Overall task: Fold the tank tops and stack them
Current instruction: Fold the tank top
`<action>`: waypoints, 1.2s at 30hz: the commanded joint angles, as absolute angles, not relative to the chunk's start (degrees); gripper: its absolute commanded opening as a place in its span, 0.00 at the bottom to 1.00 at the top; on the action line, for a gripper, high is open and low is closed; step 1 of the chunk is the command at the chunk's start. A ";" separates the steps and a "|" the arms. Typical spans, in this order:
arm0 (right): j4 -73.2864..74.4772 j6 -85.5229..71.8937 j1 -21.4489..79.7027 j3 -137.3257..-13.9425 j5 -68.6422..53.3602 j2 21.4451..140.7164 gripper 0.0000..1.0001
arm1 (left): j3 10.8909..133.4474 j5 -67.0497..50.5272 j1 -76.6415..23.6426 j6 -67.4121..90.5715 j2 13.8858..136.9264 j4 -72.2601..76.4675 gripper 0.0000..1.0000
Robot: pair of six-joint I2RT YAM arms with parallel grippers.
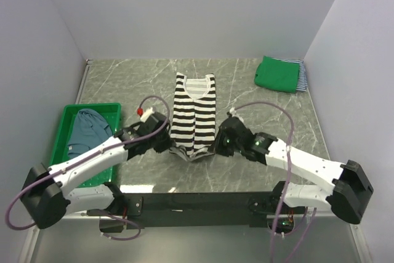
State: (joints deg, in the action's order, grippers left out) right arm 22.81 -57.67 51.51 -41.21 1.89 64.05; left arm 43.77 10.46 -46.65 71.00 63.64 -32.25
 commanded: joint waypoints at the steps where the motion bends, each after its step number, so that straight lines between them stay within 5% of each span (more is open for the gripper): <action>1: 20.48 -52.65 45.54 -46.74 0.27 68.01 0.00 | 49.30 10.64 -41.15 65.05 67.49 -27.17 0.01; 17: 13.71 -41.22 28.49 -67.58 -7.82 99.04 0.00 | 73.82 7.91 -28.57 57.13 102.20 -17.15 0.00; 29: 14.41 -39.29 24.44 -77.43 -10.81 110.39 0.00 | 81.47 5.01 -23.82 53.53 110.21 -15.82 0.01; 36: 15.21 -39.29 23.20 -78.49 -10.11 110.92 0.34 | 82.09 2.64 -22.59 51.86 110.74 -12.92 0.36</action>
State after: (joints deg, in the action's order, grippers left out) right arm 15.66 -39.90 24.12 -76.40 -10.20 110.85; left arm 80.18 4.40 -23.14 53.63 111.24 -16.49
